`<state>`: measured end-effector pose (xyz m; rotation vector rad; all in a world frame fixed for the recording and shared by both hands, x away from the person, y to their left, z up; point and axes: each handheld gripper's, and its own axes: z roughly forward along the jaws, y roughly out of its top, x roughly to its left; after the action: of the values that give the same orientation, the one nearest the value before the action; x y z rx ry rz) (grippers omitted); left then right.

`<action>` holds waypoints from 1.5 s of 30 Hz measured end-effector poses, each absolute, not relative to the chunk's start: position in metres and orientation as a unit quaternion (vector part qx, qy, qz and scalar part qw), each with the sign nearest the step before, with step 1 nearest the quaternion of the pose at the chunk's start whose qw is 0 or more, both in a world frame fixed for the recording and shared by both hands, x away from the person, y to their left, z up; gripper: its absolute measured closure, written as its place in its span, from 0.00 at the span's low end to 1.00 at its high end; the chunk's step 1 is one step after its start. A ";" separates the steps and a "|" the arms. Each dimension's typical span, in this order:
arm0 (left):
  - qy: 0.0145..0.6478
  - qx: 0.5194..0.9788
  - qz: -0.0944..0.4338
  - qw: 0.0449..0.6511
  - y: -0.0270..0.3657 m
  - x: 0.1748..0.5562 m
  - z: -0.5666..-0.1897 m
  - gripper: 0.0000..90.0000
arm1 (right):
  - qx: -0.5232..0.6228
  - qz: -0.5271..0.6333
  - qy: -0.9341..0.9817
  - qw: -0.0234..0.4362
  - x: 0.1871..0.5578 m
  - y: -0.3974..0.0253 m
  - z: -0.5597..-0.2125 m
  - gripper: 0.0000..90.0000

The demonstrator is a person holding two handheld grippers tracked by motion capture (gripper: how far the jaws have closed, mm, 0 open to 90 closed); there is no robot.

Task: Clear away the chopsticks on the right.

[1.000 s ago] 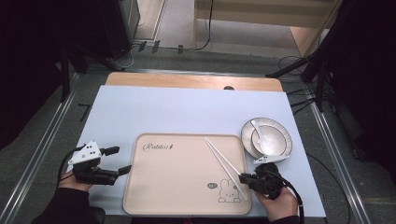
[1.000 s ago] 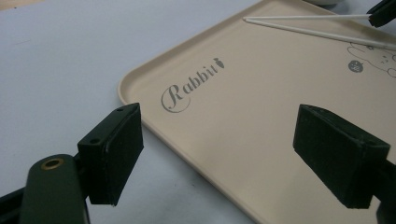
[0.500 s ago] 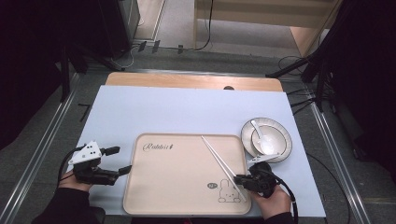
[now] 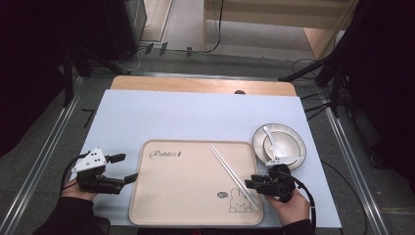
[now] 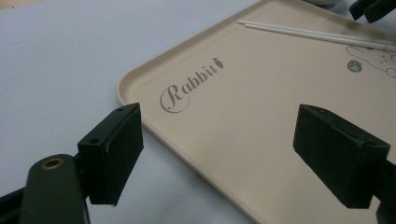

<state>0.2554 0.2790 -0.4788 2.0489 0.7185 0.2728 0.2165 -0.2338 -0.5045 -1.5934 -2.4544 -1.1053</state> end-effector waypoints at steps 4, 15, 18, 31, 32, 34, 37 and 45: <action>0.293 0.832 0.112 0.458 0.280 0.255 -0.479 0.18 | -0.472 -0.384 -0.793 -0.026 0.222 -0.238 -0.494 0.45; 0.294 0.832 0.111 0.458 0.279 0.255 -0.479 0.18 | -0.408 -0.426 -0.807 -0.019 0.243 -0.259 -0.480 0.34; 0.294 0.832 0.112 0.456 0.280 0.255 -0.479 0.18 | -0.383 -0.428 -0.818 -0.021 0.245 -0.262 -0.476 0.32; 0.293 0.832 0.111 0.457 0.280 0.254 -0.479 0.18 | -0.358 -0.405 -0.840 -0.048 0.224 -0.293 -0.469 0.28; 0.293 0.832 0.111 0.458 0.280 0.254 -0.479 0.18 | -0.361 -0.401 -0.840 -0.050 0.223 -0.296 -0.470 0.28; 0.292 0.832 0.111 0.458 0.280 0.254 -0.479 0.18 | -0.369 -0.396 -0.839 -0.049 0.222 -0.301 -0.473 0.28; 0.291 0.833 0.111 0.458 0.280 0.254 -0.479 0.18 | -0.374 -0.393 -0.839 -0.044 0.222 -0.305 -0.475 0.28; 0.293 0.832 0.111 0.458 0.280 0.254 -0.479 0.18 | -0.376 -0.390 -0.840 -0.043 0.222 -0.306 -0.476 0.28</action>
<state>0.2541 0.2800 -0.4788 2.0488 0.7210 0.2732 0.2223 -0.3059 -0.4761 -1.2139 -2.7129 -1.2599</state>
